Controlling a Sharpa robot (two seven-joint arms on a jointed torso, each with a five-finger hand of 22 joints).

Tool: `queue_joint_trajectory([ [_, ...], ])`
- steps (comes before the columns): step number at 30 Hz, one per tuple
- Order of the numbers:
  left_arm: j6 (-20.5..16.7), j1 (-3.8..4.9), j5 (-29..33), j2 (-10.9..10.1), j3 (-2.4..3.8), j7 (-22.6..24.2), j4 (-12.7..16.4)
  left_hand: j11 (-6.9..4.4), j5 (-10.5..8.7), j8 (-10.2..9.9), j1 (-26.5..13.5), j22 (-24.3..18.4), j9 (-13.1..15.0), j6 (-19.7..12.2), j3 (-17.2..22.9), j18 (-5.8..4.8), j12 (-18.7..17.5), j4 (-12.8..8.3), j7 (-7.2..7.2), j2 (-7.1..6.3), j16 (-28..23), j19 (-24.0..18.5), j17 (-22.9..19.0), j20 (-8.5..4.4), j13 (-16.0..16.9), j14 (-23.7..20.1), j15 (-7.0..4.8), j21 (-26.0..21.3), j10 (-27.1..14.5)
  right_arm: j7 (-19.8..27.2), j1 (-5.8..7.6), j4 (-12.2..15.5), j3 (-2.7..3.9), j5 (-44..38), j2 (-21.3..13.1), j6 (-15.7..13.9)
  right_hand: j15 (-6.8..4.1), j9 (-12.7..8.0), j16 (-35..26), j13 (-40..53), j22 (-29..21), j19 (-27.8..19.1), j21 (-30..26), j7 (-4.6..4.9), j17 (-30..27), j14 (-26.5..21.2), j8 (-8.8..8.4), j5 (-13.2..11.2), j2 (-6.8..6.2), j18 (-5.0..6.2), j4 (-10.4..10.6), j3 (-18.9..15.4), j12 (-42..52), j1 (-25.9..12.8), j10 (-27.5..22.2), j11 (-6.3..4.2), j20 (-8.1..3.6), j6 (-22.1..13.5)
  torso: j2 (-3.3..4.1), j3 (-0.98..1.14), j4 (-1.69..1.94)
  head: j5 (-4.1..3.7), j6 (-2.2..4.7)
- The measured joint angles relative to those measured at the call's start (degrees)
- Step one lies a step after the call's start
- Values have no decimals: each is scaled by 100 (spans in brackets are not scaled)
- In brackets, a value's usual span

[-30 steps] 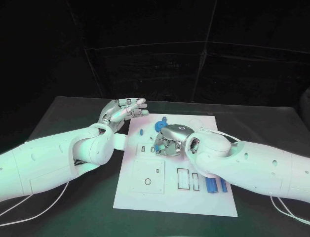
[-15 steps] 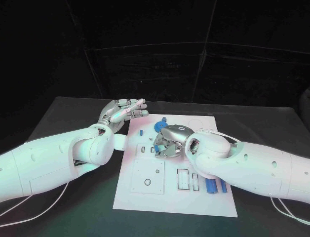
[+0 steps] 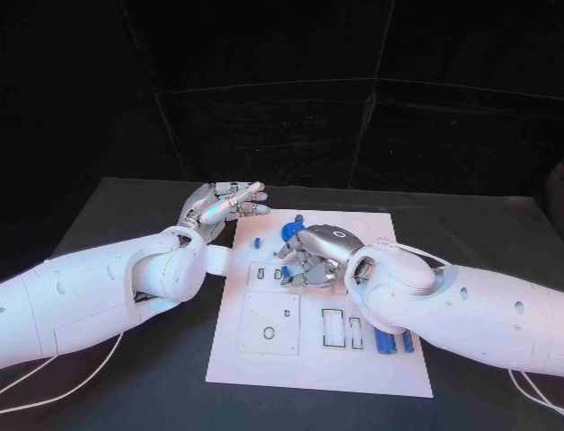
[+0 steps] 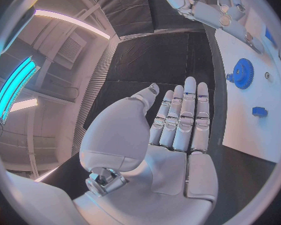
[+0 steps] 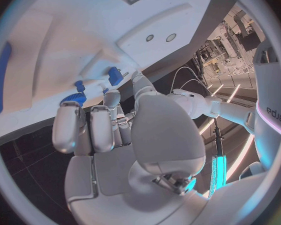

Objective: Assemble the parts on the task board

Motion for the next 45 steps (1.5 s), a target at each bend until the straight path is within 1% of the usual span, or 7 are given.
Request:
queue_joint_trajectory([
  [6, 176, 15, -431, -66, 0, -320, -5, -372, -22, 67, -183, 371, 40, 418, 27, -2, 183, 27, -259, -100, 1271, 1321, 958, -538, 176, 1543, -524, 809, 849, 830, 233, 314, 26, 849, -593, -32, 0, 15, -197, -380, -232, -155, -142, -19, -245, 0, 80, 0, 151, -1, -196, 119, -397, 403, -271, -42, -14, 19, -26, -1, 0, -34, 23],
  [12, 688, 190, -1250, -92, -2, -1209, -45, -544, -22, 102, -395, 1043, 145, 505, -47, -2, 666, 76, -340, -182, 5363, 1966, 5111, -773, 830, 1644, -671, 1914, 1052, 1394, 634, 266, 56, 2330, -1103, 133, 0, 27, -480, -597, -493, -274, -282, -57, -556, 0, 159, -58, 241, 91, -267, 138, -576, 498, -281, -46, -52, 71, -92, 14, 1, -32, 8],
  [16, 1226, 398, -2091, -77, 5, -2201, -109, -552, -45, 337, -707, 1943, 269, 439, -413, -1, 1367, 315, -343, -139, 6510, 2037, 6312, -800, 1451, 1644, -671, 2832, 961, 1637, 793, 123, 56, 3278, -1437, 217, 0, 38, -526, -130, -562, -295, -316, -72, -600, 0, 229, -58, 240, 90, -297, 108, -29, 496, 133, -81, -32, 156, -154, 23, 2, -60, -21],
  [21, 1698, 533, -3011, 16, 2, -3314, -170, -654, -51, 847, -945, 3899, 539, 365, -925, -226, 2755, 626, -503, -58, 7307, 2396, 6439, -854, 2563, 1641, -751, 4478, 672, 1802, 881, -2, 59, 4010, -1608, 240, 0, 38, -526, 17, -562, -295, -316, -64, -564, 0, 262, -58, 240, 91, -297, 108, 140, 496, 209, -81, -32, 165, -222, 45, -10, -58, -65],
  [24, 1899, 611, -3527, 152, -1, -3956, -253, -664, -133, 1073, -1481, 4716, 670, 308, -1425, -312, 3606, 1175, -560, -75, 7577, 2567, 6439, -904, 3338, 1628, -800, 5092, 627, 1859, 898, -42, 59, 4283, -1654, 245, 0, 38, -526, 31, -562, -295, -316, -64, -564, 0, 262, -58, 240, 90, -297, 108, 140, 496, 209, -82, -32, 165, -254, 55, -21, -70, -79],
  [33, 2277, 705, -4771, 673, -20, -5264, -541, -793, -133, 1767, -1184, 5801, 1098, 209, -2003, -405, 5073, 1306, -641, 14, 7688, 2826, 6439, -981, 4815, 1640, -870, 5848, 812, 1892, 914, -46, 56, 4524, -1616, 265, -23, 37, -549, 47, -571, -294, -341, -83, -569, 22, 287, -15, 315, 90, -408, 139, 180, 571, 209, -81, -32, 184, -316, 81, -29, -91, -115],
  [45, 2392, 739, -5546, 1096, -169, -5881, -789, -909, -133, 2546, -1120, 6394, 1634, 67, -2522, -491, 5657, 1305, -800, 78, 7688, 2939, 6438, -1051, 5457, 1633, -945, 6216, 1024, 1850, 916, -80, 55, 4373, -1578, 272, -22, 26, -576, 36, -593, -294, -364, -83, -569, 22, 346, 392, 345, 89, -480, 179, 202, 601, 186, -104, -32, 184, -311, 84, -36, -36, -108],
])
